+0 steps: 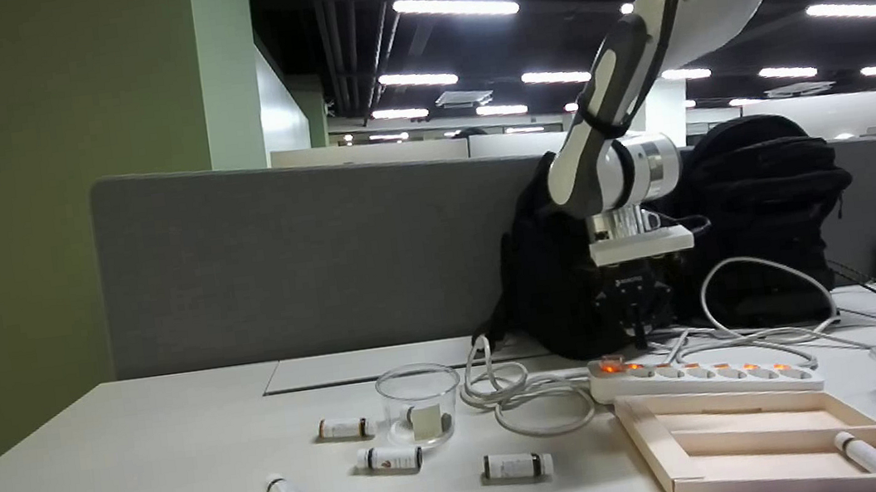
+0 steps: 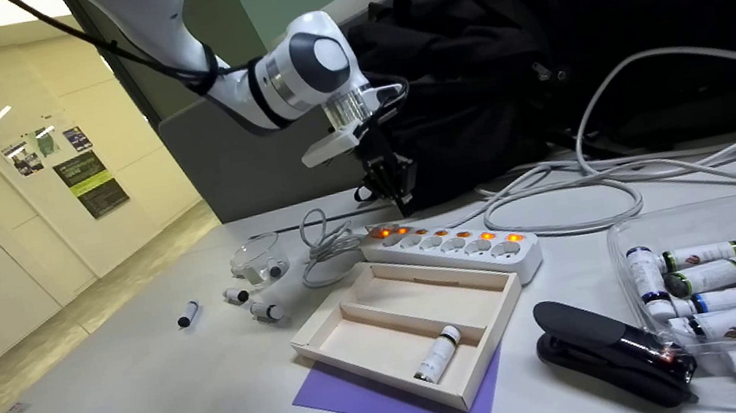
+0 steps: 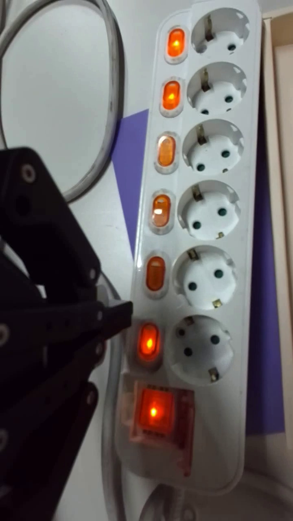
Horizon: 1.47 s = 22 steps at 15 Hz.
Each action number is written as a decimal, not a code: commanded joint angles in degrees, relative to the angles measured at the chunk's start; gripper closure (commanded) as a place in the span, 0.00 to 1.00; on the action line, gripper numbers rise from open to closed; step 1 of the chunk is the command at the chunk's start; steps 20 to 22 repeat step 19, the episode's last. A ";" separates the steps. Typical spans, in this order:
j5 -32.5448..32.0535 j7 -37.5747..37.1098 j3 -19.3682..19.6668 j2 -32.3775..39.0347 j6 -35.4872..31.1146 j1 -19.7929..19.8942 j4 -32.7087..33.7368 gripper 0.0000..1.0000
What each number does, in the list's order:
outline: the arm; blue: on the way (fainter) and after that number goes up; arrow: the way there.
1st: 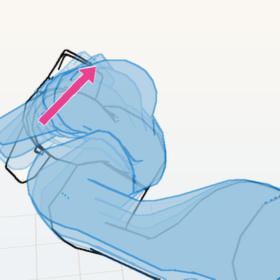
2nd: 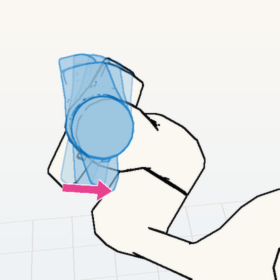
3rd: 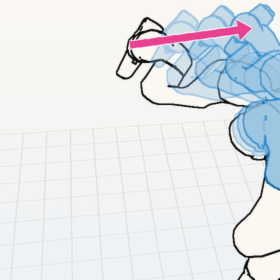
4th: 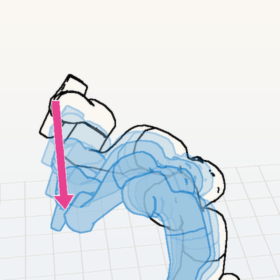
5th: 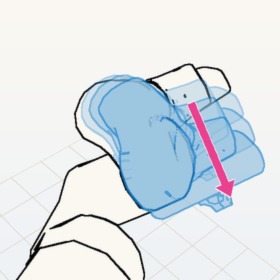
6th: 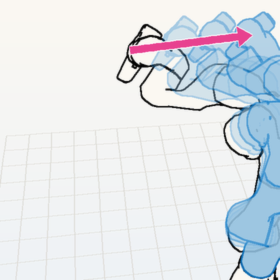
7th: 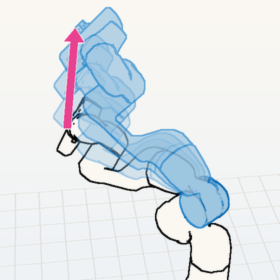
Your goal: Turn off the third switch from the left
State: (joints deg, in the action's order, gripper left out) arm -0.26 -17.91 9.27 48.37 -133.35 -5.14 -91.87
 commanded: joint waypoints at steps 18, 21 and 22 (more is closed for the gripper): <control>-0.45 2.99 -2.15 -14.59 17.58 4.66 -0.63 0.00; -0.43 3.09 -2.22 -14.75 17.69 4.76 -0.72 0.00; -0.43 3.09 -2.22 -14.75 17.69 4.76 -0.72 0.00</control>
